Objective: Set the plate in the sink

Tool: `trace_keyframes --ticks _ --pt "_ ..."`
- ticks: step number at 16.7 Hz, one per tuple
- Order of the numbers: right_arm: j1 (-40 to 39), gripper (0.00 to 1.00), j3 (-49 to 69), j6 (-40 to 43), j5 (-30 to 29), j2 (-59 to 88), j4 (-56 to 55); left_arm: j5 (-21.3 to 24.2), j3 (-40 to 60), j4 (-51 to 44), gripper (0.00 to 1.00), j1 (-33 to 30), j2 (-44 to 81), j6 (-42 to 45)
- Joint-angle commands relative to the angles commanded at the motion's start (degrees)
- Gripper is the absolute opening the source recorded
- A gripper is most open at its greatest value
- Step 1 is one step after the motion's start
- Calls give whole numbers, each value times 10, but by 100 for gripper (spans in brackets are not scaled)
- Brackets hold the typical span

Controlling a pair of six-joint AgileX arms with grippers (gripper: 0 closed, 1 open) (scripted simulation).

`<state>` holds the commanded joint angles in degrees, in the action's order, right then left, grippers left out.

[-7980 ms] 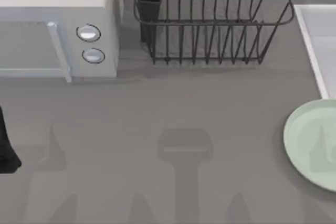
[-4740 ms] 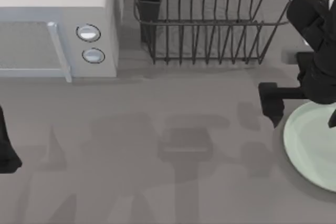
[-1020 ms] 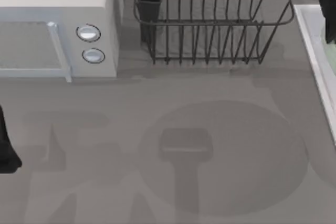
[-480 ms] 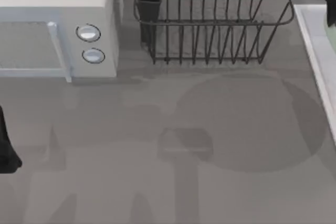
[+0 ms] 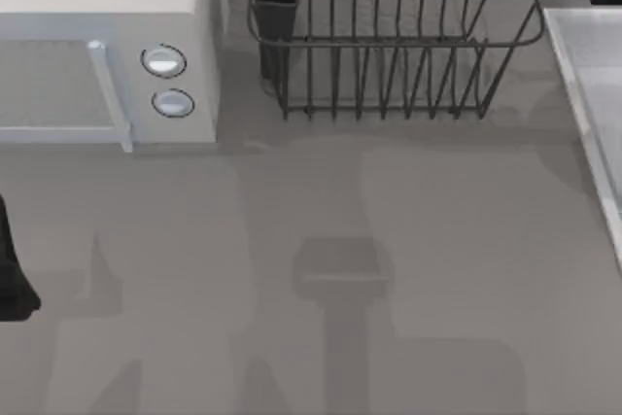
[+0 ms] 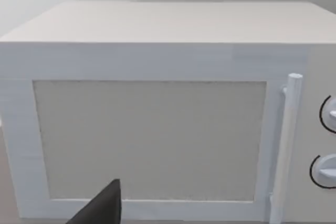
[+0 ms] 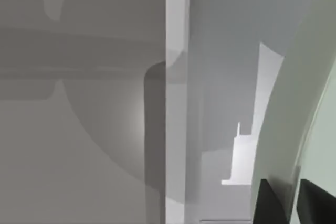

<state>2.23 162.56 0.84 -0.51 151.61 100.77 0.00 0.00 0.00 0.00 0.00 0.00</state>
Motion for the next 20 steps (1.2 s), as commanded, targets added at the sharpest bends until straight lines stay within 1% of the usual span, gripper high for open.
trace_keyframes --ticks 3,7,20 --pt "24 0 35 24 0 36 0 0 0 0 100 0 0 0" --pt "25 0 36 25 0 36 0 0 0 0 100 0 0 0" --pt "25 98 36 25 0 36 0 0 0 0 100 0 0 0"
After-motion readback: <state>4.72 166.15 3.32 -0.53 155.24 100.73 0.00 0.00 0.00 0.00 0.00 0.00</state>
